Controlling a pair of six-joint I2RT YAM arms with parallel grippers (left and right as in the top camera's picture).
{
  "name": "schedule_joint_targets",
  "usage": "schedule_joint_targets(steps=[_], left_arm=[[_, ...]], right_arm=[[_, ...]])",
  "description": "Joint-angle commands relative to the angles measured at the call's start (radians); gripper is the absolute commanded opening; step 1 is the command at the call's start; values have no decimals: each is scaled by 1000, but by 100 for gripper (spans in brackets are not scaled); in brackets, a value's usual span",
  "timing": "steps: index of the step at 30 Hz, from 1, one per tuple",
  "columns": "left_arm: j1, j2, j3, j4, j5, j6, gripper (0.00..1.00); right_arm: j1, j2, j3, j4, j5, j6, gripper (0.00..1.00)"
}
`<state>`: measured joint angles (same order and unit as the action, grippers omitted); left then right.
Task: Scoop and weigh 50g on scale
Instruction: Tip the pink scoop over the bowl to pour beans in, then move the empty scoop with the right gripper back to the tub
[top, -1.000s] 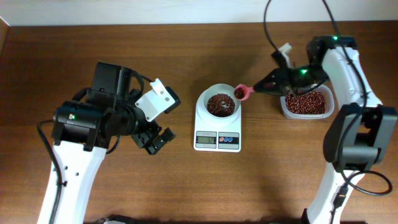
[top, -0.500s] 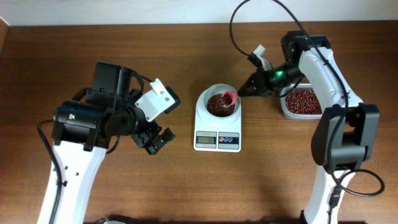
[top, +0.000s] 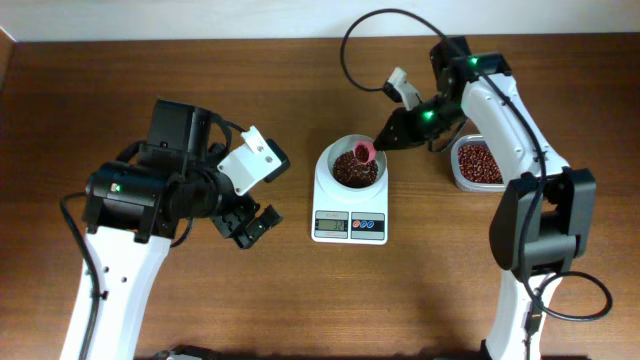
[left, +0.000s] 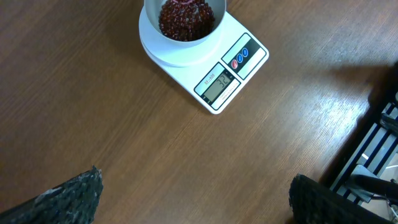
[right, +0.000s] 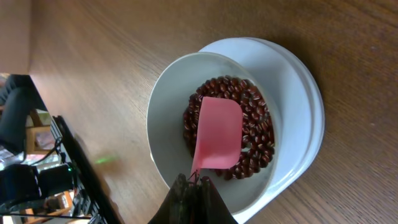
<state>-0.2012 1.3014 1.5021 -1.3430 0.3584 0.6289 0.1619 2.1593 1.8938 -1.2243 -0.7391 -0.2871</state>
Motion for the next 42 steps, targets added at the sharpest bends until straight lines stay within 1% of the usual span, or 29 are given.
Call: schedule_joint_targets(steps=[1, 6, 10, 15, 23, 25, 26, 28, 29, 30, 33, 36, 39, 42], left_arm=[[5, -11, 20, 2, -3, 15, 99], [5, -11, 20, 2, -3, 15, 99], [5, -11, 20, 2, -3, 15, 99], [5, -11, 20, 2, -4, 15, 99], [5, -11, 20, 2, -4, 15, 99], [5, -11, 20, 2, -3, 15, 99], [5, -11, 20, 2, -3, 15, 99], [5, -11, 20, 2, -3, 15, 99], [5, -11, 20, 2, -4, 15, 99], [5, -11, 20, 2, -3, 15, 99], [5, -11, 20, 2, -4, 15, 99], [5, -11, 20, 2, -3, 15, 99], [5, -11, 20, 2, -3, 15, 99], [5, -11, 20, 2, -3, 15, 99]], right_arm=[[31, -22, 24, 4, 105, 3, 4], [75, -84, 26, 10, 226, 4, 4], [136, -140, 26, 10, 378, 7, 4], [232, -145, 25, 15, 574, 15, 4], [250, -162, 26, 38, 621, 50, 4], [253, -162, 26, 41, 589, 67, 4], [266, -162, 26, 32, 557, 43, 4], [276, -162, 26, 41, 635, 34, 4], [275, -162, 26, 51, 715, 50, 4], [274, -162, 27, 55, 752, 84, 4], [279, -164, 31, 47, 635, 82, 4], [275, -179, 66, 10, 616, 82, 4], [256, -250, 145, -27, 558, 82, 4], [195, -355, 156, -28, 560, 83, 4]])
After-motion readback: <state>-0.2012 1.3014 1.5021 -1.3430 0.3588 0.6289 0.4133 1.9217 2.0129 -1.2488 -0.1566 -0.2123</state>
